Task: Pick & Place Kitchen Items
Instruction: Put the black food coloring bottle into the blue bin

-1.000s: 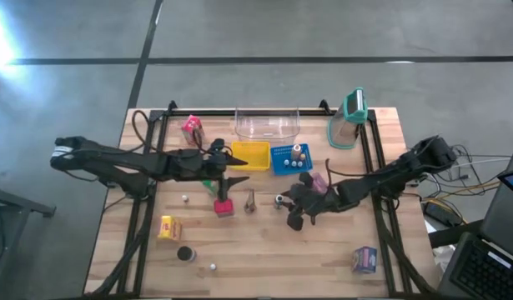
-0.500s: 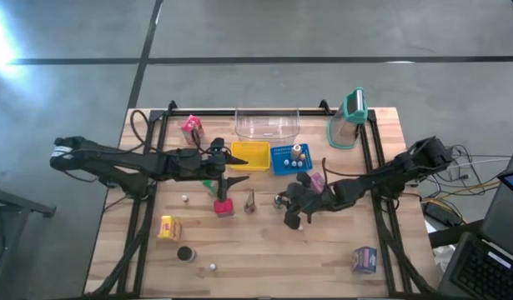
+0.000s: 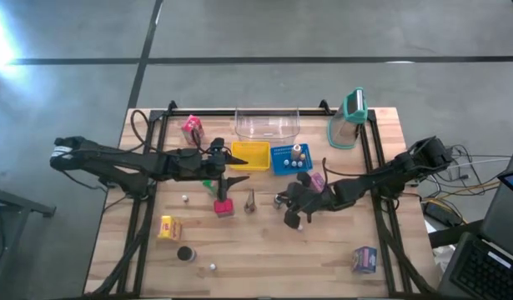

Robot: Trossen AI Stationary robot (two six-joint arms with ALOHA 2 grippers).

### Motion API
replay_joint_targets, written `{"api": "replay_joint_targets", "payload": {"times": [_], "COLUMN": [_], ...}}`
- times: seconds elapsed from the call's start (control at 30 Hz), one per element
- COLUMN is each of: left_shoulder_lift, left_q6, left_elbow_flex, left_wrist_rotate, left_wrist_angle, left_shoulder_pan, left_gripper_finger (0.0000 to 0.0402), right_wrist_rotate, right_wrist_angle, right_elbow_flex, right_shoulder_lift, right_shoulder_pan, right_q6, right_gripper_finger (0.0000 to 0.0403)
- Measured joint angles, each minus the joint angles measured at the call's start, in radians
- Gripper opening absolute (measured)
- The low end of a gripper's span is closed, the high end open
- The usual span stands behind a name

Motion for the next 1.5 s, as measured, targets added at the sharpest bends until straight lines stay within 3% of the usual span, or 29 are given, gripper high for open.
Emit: {"api": "replay_joint_targets", "payload": {"times": [1.5], "left_shoulder_lift": [0.001], "left_q6": [-0.001], "left_elbow_flex": [0.000], "left_wrist_rotate": [0.000], "left_wrist_angle": [-0.004], "left_shoulder_pan": [0.000], "left_gripper_finger": [0.0218], "right_wrist_rotate": [0.045], "right_wrist_angle": [-0.067], "right_elbow_flex": [-0.001], "right_shoulder_lift": [-0.095], "right_shoulder_pan": [-0.011], "right_q6": [0.044], "right_gripper_finger": [0.0037]}}
